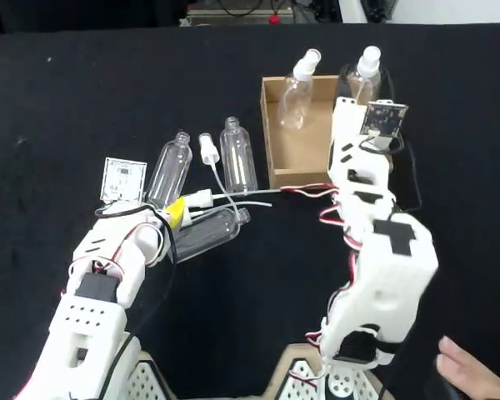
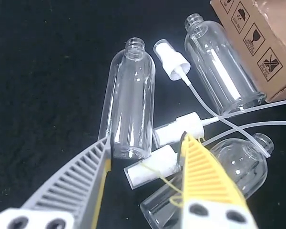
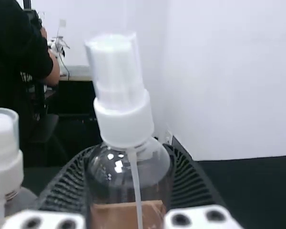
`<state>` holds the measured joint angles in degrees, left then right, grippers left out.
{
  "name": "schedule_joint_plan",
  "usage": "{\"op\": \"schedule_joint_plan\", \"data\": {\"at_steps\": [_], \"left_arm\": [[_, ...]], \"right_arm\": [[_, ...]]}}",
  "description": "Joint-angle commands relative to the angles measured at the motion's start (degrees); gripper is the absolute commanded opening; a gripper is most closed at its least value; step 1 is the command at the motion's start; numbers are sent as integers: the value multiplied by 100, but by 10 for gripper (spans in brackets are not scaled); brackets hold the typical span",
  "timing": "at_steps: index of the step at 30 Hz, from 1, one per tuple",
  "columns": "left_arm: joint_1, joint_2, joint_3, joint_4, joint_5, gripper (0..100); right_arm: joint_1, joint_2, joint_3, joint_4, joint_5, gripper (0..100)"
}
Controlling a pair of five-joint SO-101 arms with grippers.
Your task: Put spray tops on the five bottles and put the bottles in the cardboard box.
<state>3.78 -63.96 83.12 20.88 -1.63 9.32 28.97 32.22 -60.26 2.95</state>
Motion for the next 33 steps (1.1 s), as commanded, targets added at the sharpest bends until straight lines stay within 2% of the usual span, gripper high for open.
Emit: {"op": "schedule_joint_plan", "data": {"at_steps": [1, 13, 25, 33], "left_arm": [[66, 0, -57, -123, -35, 227], [66, 0, -57, -123, -35, 227], [66, 0, -48, -123, -44, 227], [66, 0, -48, -123, -44, 227]], "right_arm": [[97, 400, -664, -545, 18, 29], [229, 1385, -1376, -580, 18, 29], [273, 1490, -2088, 818, -26, 30], [237, 1490, -2352, 897, -26, 32]]}}
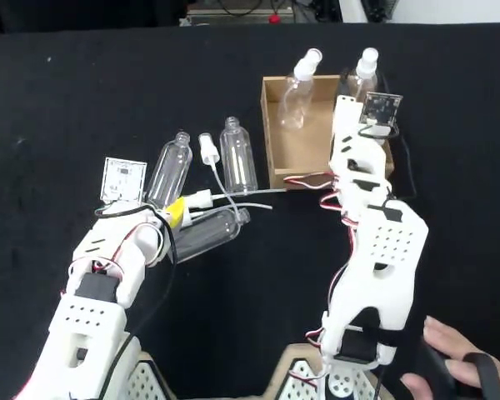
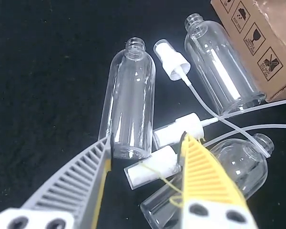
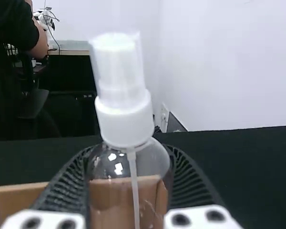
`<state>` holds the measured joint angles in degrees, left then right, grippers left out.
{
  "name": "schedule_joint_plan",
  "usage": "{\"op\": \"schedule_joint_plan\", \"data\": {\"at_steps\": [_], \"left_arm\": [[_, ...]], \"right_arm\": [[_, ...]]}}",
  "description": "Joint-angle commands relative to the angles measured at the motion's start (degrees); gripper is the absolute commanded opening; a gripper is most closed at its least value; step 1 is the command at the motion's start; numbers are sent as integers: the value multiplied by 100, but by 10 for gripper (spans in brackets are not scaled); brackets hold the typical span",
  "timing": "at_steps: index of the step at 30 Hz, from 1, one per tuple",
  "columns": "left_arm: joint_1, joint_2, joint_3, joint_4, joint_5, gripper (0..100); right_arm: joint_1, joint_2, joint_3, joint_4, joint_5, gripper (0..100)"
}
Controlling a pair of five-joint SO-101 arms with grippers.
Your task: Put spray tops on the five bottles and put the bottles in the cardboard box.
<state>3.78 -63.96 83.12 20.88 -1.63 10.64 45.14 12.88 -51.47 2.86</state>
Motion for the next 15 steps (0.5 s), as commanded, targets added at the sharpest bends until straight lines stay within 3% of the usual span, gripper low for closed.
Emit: {"op": "schedule_joint_plan", "data": {"at_steps": [1, 15], "left_arm": [[66, 0, -48, -123, -44, 227], [66, 0, -48, -123, -44, 227]], "right_arm": [[97, -127, -453, 18, -18, 31], [105, 769, -1332, 18, -26, 29]]}}
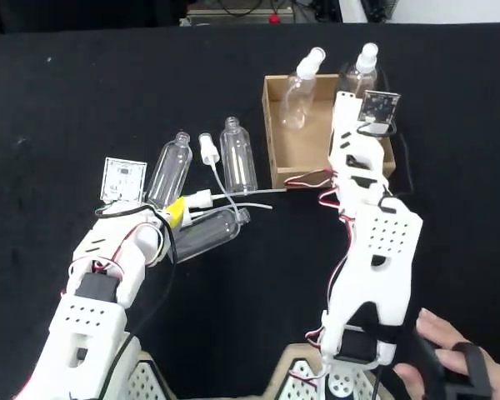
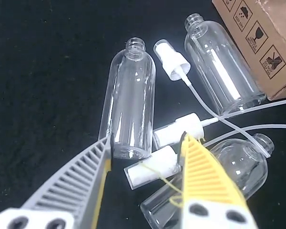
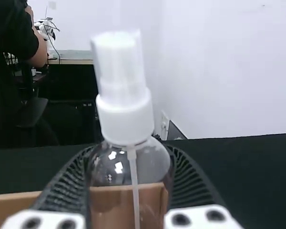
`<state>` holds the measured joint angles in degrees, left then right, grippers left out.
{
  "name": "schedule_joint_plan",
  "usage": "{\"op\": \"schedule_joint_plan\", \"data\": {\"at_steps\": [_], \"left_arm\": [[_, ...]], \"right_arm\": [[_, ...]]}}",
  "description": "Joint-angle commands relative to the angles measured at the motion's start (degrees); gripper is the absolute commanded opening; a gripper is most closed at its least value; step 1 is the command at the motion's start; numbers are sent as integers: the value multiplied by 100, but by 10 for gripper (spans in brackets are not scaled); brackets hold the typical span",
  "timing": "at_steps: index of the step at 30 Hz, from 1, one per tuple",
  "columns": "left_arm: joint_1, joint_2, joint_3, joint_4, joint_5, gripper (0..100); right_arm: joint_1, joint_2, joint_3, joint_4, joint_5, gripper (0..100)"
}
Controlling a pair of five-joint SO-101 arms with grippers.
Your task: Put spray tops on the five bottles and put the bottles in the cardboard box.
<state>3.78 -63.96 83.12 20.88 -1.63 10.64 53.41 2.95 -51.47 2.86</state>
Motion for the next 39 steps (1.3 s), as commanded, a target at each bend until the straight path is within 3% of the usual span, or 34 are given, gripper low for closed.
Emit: {"op": "schedule_joint_plan", "data": {"at_steps": [1, 12, 19, 30, 36, 39], "left_arm": [[66, 0, -48, -123, -44, 227], [66, 0, -48, -123, -44, 227], [66, 0, -48, -123, -44, 227], [66, 0, -48, -123, -44, 227], [66, 0, -48, -123, -44, 227], [66, 0, -48, -123, -44, 227]], "right_arm": [[105, -57, -321, 18, -26, 29], [97, -31, -312, 26, 0, 35], [70, -57, -110, 26, -9, 188], [35, -57, -22, 18, 9, 200], [35, -57, -13, 18, 9, 335], [35, -57, -13, 18, 9, 343]]}}
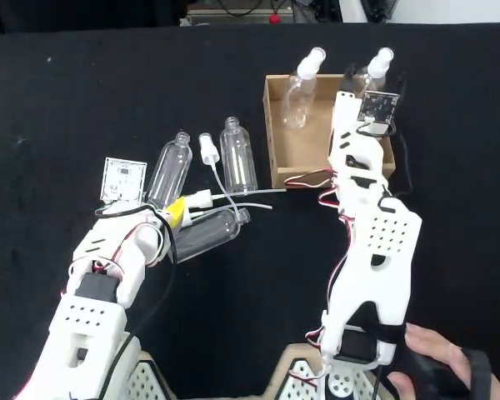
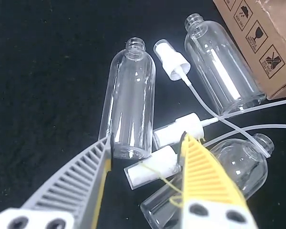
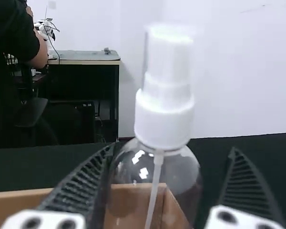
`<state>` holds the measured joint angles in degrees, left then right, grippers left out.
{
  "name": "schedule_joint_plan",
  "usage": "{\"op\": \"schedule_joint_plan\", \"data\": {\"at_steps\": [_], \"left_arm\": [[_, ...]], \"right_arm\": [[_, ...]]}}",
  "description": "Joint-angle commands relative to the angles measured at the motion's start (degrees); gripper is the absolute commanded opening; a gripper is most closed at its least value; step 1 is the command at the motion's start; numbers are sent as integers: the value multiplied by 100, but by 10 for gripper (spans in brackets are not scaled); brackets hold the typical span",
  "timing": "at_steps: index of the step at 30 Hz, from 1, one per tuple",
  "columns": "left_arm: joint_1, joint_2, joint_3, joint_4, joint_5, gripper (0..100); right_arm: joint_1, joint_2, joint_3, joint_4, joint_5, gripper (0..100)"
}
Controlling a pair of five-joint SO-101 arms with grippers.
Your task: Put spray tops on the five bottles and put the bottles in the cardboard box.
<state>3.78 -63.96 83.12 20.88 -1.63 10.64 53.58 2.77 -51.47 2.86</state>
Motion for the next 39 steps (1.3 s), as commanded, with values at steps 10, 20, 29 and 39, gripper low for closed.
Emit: {"op": "schedule_joint_plan", "data": {"at_steps": [10, 20, 29, 39], "left_arm": [[66, 0, -48, -123, -44, 227], [66, 0, -48, -123, -44, 227], [66, 0, -48, -123, -44, 227], [66, 0, -48, -123, -44, 227]], "right_arm": [[35, -75, 4, 18, -9, 341], [35, -84, -40, 668, -9, 427], [62, -84, -31, 686, -9, 443], [44, -690, 409, 721, -26, 445]]}}
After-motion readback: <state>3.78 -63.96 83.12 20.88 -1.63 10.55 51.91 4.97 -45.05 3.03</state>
